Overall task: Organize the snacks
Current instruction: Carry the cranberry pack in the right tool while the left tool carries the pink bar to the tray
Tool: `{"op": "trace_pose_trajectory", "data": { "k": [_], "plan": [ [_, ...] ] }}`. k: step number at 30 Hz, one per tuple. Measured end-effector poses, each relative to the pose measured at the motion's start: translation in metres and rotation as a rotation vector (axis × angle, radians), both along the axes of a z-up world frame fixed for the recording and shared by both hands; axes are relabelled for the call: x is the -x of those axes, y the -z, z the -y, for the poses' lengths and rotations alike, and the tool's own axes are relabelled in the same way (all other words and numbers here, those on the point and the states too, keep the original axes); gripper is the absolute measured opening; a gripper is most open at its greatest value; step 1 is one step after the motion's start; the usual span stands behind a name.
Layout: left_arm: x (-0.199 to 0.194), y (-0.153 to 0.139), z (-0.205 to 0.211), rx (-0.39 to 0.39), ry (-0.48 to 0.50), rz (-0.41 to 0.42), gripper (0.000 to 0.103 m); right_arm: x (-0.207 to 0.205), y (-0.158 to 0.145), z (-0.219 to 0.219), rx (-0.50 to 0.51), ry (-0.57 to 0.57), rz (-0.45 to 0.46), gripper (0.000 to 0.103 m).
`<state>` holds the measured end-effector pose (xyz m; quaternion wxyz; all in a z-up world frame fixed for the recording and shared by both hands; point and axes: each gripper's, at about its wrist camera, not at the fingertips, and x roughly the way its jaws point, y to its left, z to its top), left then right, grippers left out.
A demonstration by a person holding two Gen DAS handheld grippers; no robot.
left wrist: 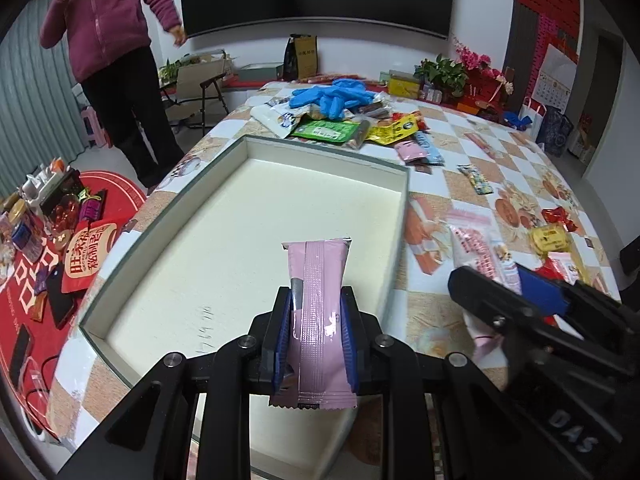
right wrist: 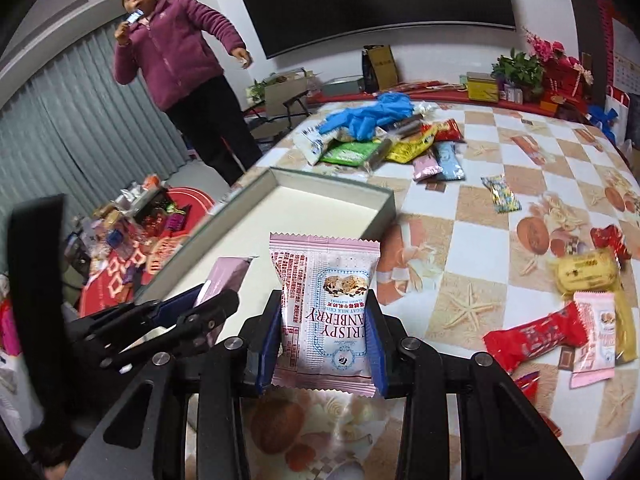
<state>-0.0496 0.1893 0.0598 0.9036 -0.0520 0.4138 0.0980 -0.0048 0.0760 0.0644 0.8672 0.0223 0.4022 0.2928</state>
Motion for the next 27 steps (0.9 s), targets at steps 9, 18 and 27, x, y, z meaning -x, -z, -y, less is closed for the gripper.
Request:
{"op": "trace_pose_trajectory", "data": {
  "k": [9,18,27],
  "plan": [
    [-0.003,0.017,0.076,0.0,0.18,-0.004,0.025,0.022,0.013,0.074,0.052,0.157,0.044,0.039],
    [-0.021,0.049,0.092,-0.001,0.209,-0.047,0.025,0.013,0.035,0.13,0.013,0.284,-0.02,0.039],
    [-0.023,0.053,0.1,-0.031,0.265,-0.037,0.025,0.015,0.042,0.117,0.057,0.249,0.043,0.039]
  ]
}}
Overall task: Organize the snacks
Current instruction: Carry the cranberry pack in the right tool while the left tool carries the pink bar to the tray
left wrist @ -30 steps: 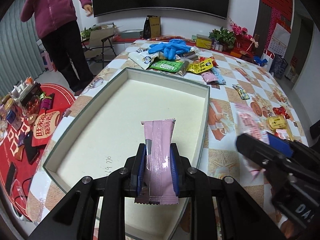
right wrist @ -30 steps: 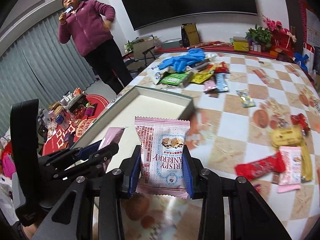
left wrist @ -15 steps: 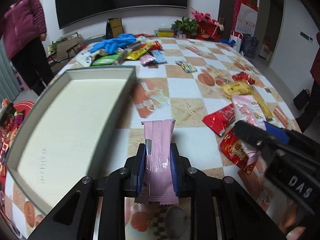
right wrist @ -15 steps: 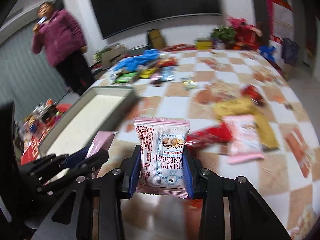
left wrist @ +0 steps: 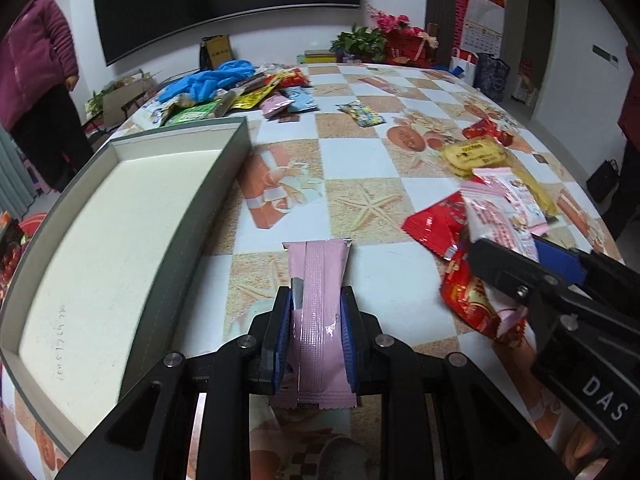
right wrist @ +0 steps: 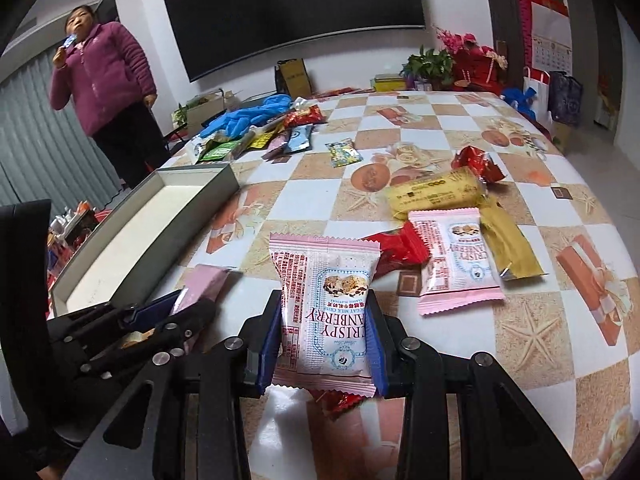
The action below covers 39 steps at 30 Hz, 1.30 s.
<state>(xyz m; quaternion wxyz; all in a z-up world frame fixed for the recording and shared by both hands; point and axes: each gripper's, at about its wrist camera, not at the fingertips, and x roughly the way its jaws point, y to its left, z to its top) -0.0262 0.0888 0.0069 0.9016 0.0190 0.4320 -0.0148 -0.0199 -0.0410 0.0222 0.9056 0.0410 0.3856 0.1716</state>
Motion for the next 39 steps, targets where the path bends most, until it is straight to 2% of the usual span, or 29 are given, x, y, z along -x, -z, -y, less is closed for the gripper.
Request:
{"op": "trace_pose_trajectory", "data": {
  "k": [5,15,21,28,33,39],
  "plan": [
    [0.001,0.0,-0.006,0.052,0.007,-0.001,0.025,-0.003,0.003,0.004,-0.034,-0.001,-0.013,0.039],
    [0.004,-0.004,-0.013,0.094,-0.002,0.012,0.025,-0.003,0.004,0.007,-0.05,0.009,-0.017,0.039],
    [0.008,-0.007,-0.015,0.117,0.001,0.03,0.025,-0.001,0.002,0.016,-0.092,0.023,-0.009,0.039],
    [0.006,-0.005,-0.013,0.11,0.001,0.022,0.025,-0.001,0.001,0.014,-0.085,0.018,-0.006,0.039],
    [0.009,-0.011,-0.01,0.063,-0.017,0.039,0.025,0.002,-0.002,0.011,-0.059,0.016,0.009,0.039],
    [0.017,-0.044,-0.021,0.035,-0.034,0.113,0.025,0.003,-0.013,0.005,-0.091,-0.008,-0.006,0.039]
  ]
}}
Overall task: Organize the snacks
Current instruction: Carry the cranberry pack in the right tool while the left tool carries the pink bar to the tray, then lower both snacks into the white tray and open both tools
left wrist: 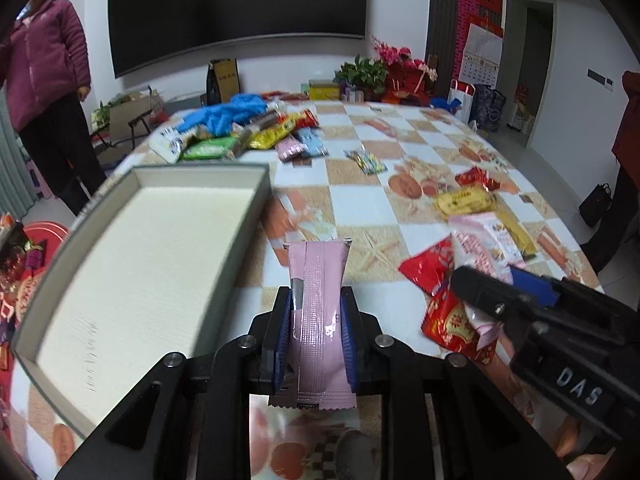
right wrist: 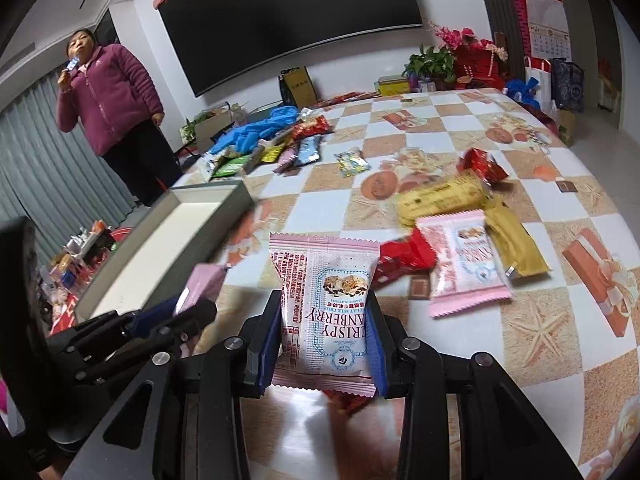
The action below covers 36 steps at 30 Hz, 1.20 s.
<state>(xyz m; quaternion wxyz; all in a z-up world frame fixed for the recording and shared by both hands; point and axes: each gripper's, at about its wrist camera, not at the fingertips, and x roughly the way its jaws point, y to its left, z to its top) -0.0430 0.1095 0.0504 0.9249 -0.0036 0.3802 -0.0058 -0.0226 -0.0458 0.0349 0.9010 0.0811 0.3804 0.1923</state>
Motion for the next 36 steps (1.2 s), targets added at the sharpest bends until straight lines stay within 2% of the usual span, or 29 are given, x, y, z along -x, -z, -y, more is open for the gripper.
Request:
{"op": "trace_pose_trajectory", "data": {
  "k": [7,15,24,36],
  "plan": [
    [0.002,-0.014,-0.038,-0.01,-0.082,0.015,0.025,0.001,-0.015,-0.038,0.007,-0.098,0.01,0.039],
    [-0.002,-0.021,-0.091,0.001,-0.183,-0.008,0.025,-0.012,-0.027,-0.087,0.002,-0.203,-0.012,0.039],
    [-0.021,-0.021,-0.116,-0.043,-0.218,-0.054,0.025,-0.032,-0.041,-0.137,0.031,-0.28,-0.02,0.039],
    [-0.05,-0.013,-0.147,-0.028,-0.23,-0.147,0.025,-0.06,-0.037,-0.177,0.091,-0.303,-0.07,0.039]
  ]
}}
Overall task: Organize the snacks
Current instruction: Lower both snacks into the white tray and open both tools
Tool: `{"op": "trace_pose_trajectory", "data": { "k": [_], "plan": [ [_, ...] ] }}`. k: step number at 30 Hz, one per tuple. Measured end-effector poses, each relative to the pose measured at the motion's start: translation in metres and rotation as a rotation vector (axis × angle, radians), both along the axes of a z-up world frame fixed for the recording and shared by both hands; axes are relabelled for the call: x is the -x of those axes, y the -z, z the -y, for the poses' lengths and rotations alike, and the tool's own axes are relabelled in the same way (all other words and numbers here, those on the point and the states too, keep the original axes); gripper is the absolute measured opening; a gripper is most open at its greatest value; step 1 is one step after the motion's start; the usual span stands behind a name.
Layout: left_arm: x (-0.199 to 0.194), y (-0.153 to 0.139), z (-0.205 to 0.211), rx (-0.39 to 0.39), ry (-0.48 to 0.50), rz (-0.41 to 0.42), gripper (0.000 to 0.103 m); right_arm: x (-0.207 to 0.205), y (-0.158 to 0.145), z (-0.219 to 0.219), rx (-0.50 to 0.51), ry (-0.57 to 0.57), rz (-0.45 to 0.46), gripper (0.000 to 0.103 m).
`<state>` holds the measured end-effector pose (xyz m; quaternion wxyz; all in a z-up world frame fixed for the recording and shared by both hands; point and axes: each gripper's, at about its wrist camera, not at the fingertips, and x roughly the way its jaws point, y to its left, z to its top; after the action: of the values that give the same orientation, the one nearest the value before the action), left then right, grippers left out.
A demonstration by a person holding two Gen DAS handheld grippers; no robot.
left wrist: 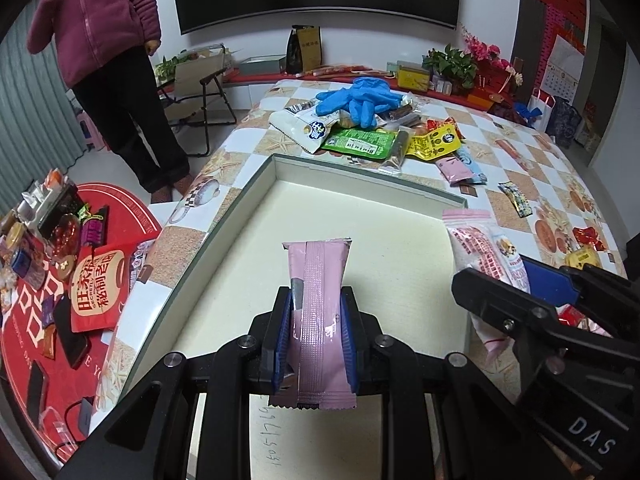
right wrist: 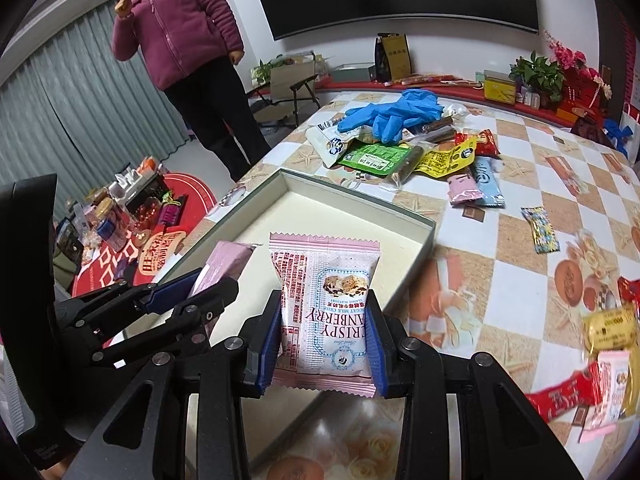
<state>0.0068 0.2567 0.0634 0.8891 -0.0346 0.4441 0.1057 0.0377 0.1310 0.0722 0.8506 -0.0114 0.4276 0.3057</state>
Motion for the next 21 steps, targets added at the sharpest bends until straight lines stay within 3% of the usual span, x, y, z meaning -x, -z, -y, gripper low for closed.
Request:
{"op": "trace_pose_trajectory", "data": {
  "k": [13,21],
  "plan": [
    [-0.029,0.0,-0.014,-0.025,0.003,-0.042,0.025,-0.022,0.003,-0.013,0.036,0.025,-0.013,0.039],
    [-0.044,0.01,-0.023,0.003,-0.001,-0.078,0.025,-0.036,0.005,-0.018,0.055,0.038,-0.02,0.039]
  ]
}}
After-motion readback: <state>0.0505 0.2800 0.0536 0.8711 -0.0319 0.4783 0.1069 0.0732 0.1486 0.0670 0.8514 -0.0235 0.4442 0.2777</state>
